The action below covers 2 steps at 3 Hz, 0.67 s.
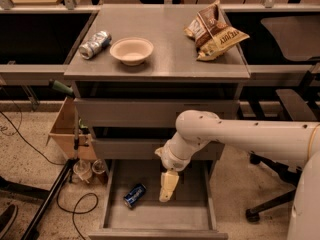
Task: Pick pepsi can from bottom drawer and place on counter
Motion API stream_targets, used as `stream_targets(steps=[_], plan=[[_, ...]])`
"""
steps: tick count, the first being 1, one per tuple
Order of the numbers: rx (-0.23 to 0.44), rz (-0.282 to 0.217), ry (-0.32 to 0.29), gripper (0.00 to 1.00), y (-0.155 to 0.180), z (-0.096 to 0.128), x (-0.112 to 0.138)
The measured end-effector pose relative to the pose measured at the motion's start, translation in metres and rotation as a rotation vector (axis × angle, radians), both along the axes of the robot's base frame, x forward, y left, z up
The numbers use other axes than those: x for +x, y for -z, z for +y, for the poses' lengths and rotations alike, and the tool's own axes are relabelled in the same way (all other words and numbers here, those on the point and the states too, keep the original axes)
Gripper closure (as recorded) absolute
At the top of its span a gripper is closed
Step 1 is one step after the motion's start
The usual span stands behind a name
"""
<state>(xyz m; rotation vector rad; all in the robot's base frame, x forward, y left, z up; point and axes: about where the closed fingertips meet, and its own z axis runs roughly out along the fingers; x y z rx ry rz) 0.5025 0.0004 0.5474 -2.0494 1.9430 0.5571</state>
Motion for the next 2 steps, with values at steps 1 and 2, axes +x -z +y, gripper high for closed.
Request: stream_targets(steps=[1, 2], plan=[[0.032, -0.021, -0.021, 0.00, 0.008, 0.005, 0.003], [0.104, -0.071, -0.096, 0.00, 0.048, 0.032, 0.016]])
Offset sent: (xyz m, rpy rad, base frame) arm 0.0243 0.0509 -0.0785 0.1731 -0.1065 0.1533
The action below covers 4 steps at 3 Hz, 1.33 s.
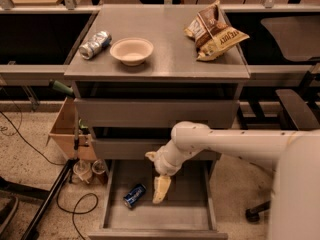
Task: Pick pepsi can from bottom drawer and place on counter
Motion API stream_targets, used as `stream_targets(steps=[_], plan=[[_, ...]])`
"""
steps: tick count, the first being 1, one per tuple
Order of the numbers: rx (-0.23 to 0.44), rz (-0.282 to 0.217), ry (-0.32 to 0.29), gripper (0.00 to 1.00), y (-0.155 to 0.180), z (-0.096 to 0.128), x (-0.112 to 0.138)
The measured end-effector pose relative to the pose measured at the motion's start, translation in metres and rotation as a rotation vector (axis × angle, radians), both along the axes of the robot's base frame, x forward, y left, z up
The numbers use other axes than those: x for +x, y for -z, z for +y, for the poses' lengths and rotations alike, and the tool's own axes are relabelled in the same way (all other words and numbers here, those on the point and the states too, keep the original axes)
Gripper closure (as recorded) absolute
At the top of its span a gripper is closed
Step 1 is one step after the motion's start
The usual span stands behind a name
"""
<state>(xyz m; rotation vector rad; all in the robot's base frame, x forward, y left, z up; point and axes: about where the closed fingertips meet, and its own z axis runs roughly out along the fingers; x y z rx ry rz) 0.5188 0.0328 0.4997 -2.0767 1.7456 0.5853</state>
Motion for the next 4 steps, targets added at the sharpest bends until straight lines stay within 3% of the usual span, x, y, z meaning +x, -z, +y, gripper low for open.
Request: stream_targets(steps=[1, 3, 4], plan=[[0.032, -0.014, -0.076, 0.00, 0.049, 0.036, 0.007], [0.064, -0.070, -0.285, 0.00, 0.148, 0.118, 0.006], [0.064, -0.070, -0.285, 0.00, 0.148, 0.118, 0.006]])
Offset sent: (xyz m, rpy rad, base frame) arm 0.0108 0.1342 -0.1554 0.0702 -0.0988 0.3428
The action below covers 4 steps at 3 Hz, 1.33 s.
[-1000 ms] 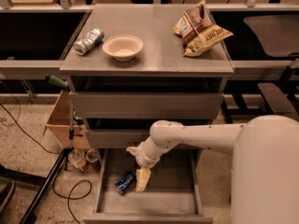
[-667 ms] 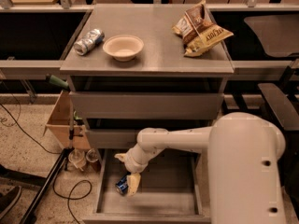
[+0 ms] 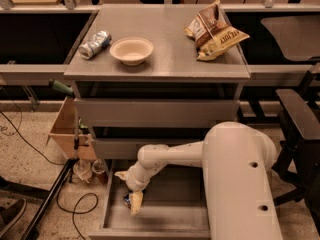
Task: Pick pepsi can from bottom drawer and place on counter
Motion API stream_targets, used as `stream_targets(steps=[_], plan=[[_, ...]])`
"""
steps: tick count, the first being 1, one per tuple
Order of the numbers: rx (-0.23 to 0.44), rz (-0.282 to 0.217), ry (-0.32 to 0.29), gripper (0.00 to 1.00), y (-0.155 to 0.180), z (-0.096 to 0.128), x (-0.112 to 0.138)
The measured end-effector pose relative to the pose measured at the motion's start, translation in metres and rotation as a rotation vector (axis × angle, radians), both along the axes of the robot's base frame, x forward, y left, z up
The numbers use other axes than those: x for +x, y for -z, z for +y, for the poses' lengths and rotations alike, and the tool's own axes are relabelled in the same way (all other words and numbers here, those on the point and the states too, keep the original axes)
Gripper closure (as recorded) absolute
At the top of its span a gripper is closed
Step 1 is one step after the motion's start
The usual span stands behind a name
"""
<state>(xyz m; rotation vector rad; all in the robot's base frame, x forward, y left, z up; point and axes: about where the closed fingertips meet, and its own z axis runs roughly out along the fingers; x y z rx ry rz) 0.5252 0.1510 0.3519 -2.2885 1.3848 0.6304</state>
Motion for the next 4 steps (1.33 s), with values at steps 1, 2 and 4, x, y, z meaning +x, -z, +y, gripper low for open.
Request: stream_targets(steps=[1, 2, 4], plan=[[-0.025, -0.015, 0.011, 0.00, 0.011, -0.001, 0.008], [-0.025, -0.083, 0.036, 0.00, 0.032, -0.004, 0.026], [-0.020, -0.172, 0.061, 0.00, 0.095, -0.008, 0.069]])
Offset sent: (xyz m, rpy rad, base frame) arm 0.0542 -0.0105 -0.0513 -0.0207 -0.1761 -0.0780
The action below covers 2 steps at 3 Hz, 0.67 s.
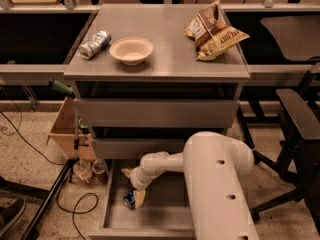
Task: Pick pepsi can from bottom drawer and place on counter
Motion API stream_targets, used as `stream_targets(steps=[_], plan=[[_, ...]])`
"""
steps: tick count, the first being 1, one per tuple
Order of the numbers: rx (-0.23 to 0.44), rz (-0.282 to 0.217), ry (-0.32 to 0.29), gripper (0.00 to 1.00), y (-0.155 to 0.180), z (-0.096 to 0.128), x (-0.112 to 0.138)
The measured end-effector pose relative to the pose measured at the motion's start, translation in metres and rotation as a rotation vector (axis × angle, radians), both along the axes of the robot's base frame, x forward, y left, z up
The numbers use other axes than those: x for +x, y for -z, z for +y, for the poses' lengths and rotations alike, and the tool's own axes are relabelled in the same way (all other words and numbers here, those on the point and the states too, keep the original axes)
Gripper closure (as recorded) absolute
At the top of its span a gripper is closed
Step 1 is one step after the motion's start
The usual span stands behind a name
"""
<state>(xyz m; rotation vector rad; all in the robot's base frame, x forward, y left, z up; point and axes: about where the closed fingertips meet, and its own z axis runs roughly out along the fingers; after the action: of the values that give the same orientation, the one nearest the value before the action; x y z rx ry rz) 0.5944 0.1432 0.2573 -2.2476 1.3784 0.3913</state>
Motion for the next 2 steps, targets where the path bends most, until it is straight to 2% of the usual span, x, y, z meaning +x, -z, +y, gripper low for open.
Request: stream_targets(steps=[1, 2], plan=[[-0.020, 0.044, -0.026, 0.00, 0.047, 0.003, 0.019], [-0.041, 0.102, -0.026, 0.00, 0.084, -0.001, 0.028]])
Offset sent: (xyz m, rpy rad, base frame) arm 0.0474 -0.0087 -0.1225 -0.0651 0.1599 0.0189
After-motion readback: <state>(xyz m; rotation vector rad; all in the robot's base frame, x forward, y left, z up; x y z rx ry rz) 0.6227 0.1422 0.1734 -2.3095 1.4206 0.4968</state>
